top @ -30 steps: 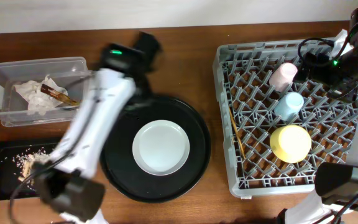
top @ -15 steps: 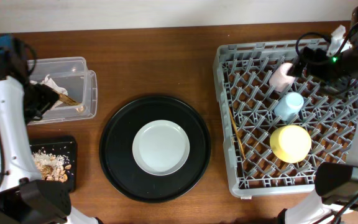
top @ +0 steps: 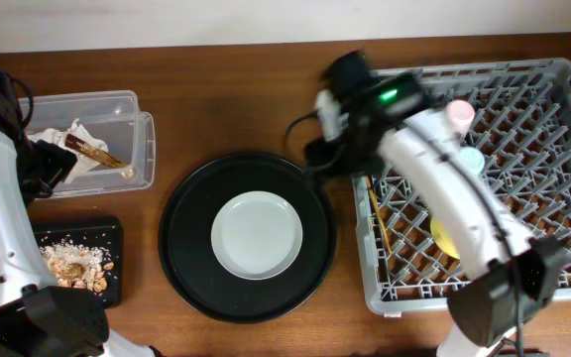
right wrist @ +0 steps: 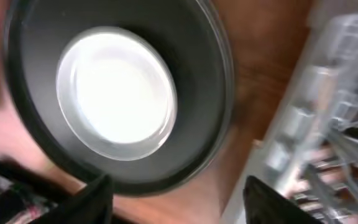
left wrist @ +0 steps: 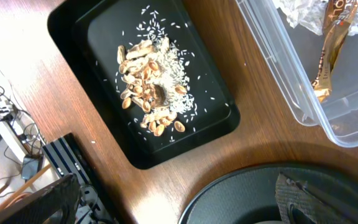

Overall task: Sort waste into correct bins and load items into the dishwasher rack
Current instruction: 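Reach the right gripper to the white plate and grasp its rim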

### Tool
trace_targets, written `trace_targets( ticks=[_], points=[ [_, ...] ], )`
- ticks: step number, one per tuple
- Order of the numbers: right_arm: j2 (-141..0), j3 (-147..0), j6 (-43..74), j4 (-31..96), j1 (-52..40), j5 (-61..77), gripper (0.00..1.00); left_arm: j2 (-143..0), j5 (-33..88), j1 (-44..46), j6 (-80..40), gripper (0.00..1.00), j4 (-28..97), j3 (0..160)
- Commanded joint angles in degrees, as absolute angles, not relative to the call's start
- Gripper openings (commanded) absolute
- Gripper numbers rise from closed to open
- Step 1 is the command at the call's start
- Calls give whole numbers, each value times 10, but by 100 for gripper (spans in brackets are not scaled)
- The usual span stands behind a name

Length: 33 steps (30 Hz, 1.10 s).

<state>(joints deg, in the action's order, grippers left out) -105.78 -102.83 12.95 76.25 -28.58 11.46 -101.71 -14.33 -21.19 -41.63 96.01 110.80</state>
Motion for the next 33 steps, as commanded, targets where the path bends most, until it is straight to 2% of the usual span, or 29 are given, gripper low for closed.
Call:
trace_targets(
  ticks=[1,3,12,15,17,22,27,31,33],
  points=[
    [-1054,-929,192,675,-352,33,67,-1012,-144,-214,-420,99,961,1105],
    [-1054,-874,194,611,-376,34,71,-1012,-144,-214,-420,99,961,1105],
    [-1054,-698,211,437,-396,32,70,-1012,-144,-214,-420,99,961,1105],
    [-1054,-669,243,402,-394,44,57,-1012,-144,-214,-420,99,961,1105],
    [-1055,-663,271,390,-394,58,52,-1012,-144,-214,-420,99,961,1105],
    [-1056,-646,326,370,-397,53,49,-1012,-144,-214,-420,99,961,1105],
    [-1066,-638,372,365,-397,54,38,-1012,-144,-214,-420,99,961,1105],
    [-1075,-635,385,366,-398,55,25,-1012,-144,-214,-420,99,961,1105],
    [-1074,-641,385,366,-397,64,9,-1012,-144,-214,-420,99,961,1105]
  ],
)
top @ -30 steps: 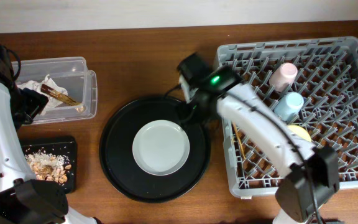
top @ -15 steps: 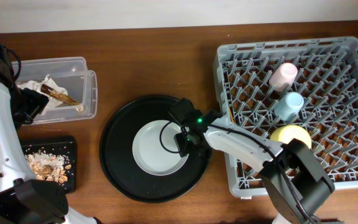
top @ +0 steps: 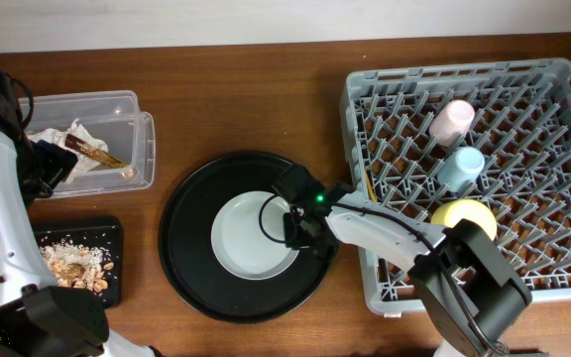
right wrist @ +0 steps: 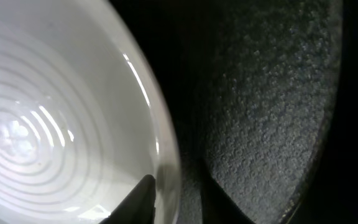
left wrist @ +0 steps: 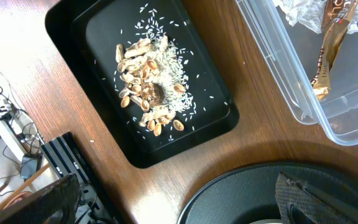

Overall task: Sort waste into correct bins and load items into the dishwasher rack
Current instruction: 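Reach the right gripper to the white plate and grasp its rim, then lift the plate with the right gripper and stand it upright in the rack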

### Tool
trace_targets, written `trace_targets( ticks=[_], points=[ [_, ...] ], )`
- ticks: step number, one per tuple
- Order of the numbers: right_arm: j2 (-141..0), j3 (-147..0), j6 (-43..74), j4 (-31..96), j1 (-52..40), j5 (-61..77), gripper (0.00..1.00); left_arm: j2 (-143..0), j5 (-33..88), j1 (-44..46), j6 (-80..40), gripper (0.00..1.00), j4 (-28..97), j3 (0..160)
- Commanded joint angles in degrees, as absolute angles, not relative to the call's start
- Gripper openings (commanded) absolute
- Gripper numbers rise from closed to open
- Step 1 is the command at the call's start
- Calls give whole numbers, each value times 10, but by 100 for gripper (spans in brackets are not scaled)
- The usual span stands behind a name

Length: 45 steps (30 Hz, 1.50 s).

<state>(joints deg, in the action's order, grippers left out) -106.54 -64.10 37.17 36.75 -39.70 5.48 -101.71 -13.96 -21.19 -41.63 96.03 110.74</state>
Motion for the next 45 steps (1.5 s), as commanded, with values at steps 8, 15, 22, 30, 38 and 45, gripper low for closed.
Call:
trace_targets(
  ticks=[8,15,22,30,38,45],
  points=[
    [-1052,-764,382,477,-356,50,4,-1012,-144,-214,-420,99,961,1105],
    [-1037,-1010,346,736,-260,-159,4,-1012,-144,-214,-420,99,961,1105],
    [-1037,-1159,343,843,-159,-339,4,-1012,-144,-214,-420,99,961,1105],
    [-1054,-1144,346,838,-120,-397,4,-1012,-144,-214,-420,99,961,1105],
    [-1083,-1143,346,799,-136,-397,4,-1012,-144,-214,-420,99,961,1105],
    [-1115,-1139,350,752,-159,-400,4,-1012,-144,-214,-420,99,961,1105]
  ],
)
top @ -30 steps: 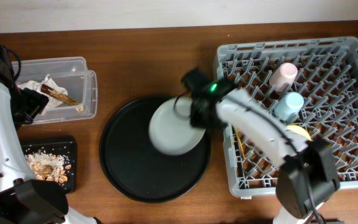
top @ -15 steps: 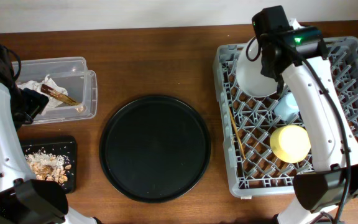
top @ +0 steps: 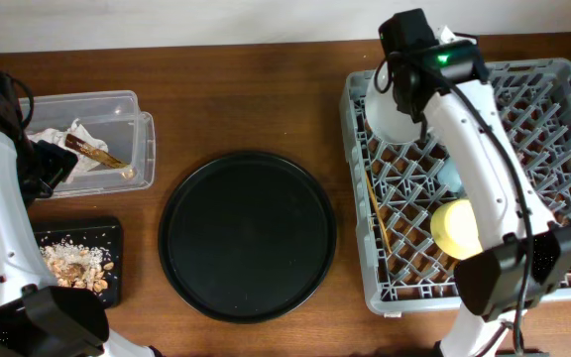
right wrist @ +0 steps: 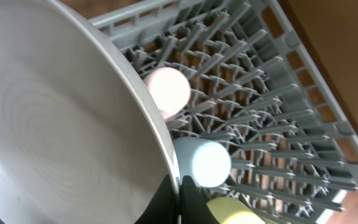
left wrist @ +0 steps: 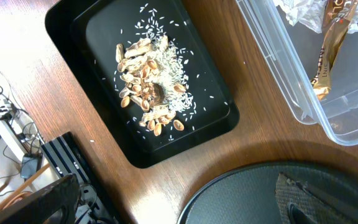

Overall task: Sort waste into correct bins and load items into the dishwasher rack
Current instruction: 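Lift the plate with the right gripper and stand it upright in the rack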

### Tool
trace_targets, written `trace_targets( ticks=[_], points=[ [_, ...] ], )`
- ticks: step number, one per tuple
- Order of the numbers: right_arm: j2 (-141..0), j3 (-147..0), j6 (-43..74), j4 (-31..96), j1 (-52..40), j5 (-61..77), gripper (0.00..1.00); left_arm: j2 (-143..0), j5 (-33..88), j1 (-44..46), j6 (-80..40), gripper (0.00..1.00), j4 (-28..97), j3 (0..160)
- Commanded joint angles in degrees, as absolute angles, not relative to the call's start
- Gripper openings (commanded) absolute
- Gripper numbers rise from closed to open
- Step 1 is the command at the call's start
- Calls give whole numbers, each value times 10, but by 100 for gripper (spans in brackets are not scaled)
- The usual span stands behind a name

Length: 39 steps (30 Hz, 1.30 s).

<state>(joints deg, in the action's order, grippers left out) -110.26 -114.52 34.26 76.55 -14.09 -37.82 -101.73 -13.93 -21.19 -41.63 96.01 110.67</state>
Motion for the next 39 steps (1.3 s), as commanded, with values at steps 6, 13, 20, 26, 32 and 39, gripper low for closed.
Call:
trace_targets(
  ticks=[6,13,20,26,32,39],
  points=[
    [-1145,-1138,350,747,-176,-469,4,-1012,-144,-214,-420,100,961,1105],
    [-1148,-1138,347,747,-177,-497,4,-1012,-144,-214,-420,99,961,1105],
    [-1156,-1138,350,745,-177,-420,4,-1012,-144,-214,-420,99,961,1105],
    [-1176,-1138,350,750,-184,-415,4,-1012,-144,-214,-420,99,961,1105],
    [-1149,-1162,347,760,-209,-366,28,-1012,-144,-214,-420,99,961,1105],
    [-1097,-1335,313,853,-209,-289,77,-1012,-144,-214,-420,99,961,1105]
  ],
)
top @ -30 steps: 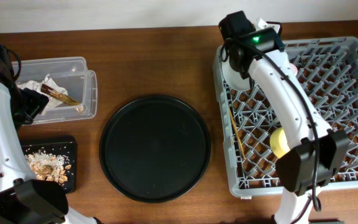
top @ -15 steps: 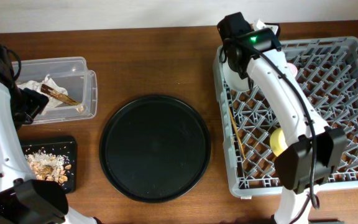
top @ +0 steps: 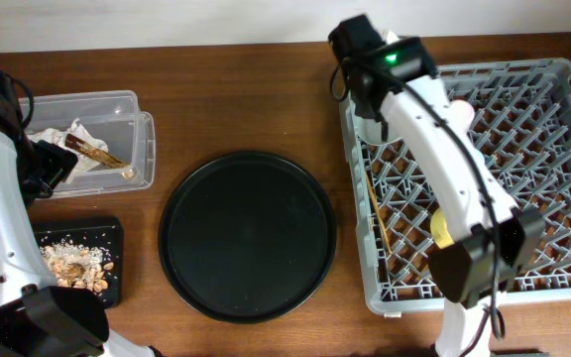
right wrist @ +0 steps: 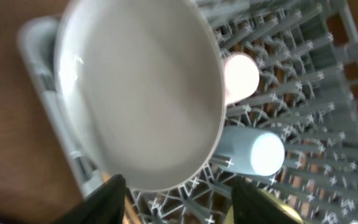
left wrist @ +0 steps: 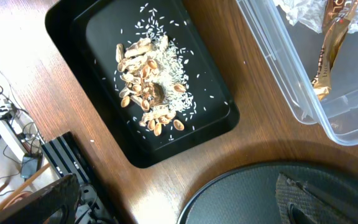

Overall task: Sort waste into correct bins and load items into the dishwasher rack
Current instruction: 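Lift the plate with the right gripper and stand it upright in the rack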

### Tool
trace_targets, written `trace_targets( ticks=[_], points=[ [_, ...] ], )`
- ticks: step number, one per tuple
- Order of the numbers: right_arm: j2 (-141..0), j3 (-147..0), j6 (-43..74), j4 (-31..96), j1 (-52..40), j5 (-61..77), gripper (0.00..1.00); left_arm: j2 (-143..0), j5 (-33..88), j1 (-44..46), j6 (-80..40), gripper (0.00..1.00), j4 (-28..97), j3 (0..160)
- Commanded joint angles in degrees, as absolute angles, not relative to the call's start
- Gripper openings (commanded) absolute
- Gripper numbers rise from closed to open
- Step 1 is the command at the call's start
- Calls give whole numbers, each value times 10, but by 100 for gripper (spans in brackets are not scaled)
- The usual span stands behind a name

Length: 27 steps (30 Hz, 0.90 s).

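Note:
A white plate [right wrist: 142,93] stands tilted in the far left corner of the grey dishwasher rack [top: 523,198]. My right gripper [right wrist: 178,188] is open just above it, a finger on each side of its near rim. In the overhead view the arm hides most of the plate. A pink cup [right wrist: 241,74], a blue cup [right wrist: 253,154] and a yellow bowl [top: 442,230] sit in the rack. The round black tray [top: 247,235] is bare. My left gripper [left wrist: 173,210] hangs open over the wood near that tray's edge, holding nothing.
A clear bin [top: 92,139] with wrappers stands at the far left. A small black tray of peanut shells and rice [left wrist: 148,81] lies in front of it. A wooden stick [top: 375,213] rests in the rack's left side.
My right gripper held the plate by its rim over the rack's far left corner. Now the plate rests in that corner and the gripper is open. The left arm has not moved.
The plate lay on the round black tray while my right gripper was near the rack's left edge. Then the gripper was at the plate's right rim. Then it held the plate over the rack, leaving the tray bare. Now the plate stands in the rack, let go.

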<state>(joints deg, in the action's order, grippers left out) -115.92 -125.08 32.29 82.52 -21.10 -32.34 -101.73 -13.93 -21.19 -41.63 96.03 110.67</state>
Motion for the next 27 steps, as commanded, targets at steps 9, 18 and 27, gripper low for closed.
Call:
trace_targets(
  ticks=[9,18,27],
  points=[
    [-1101,-1361,311,865,-137,-278,28,-1012,-144,-214,-420,99,961,1105],
    [-1156,-1271,238,772,35,54,4,-1012,-144,-214,-420,100,961,1105],
    [-1177,-1178,209,676,48,225,4,-1012,-144,-214,-420,99,961,1105]
  ],
)
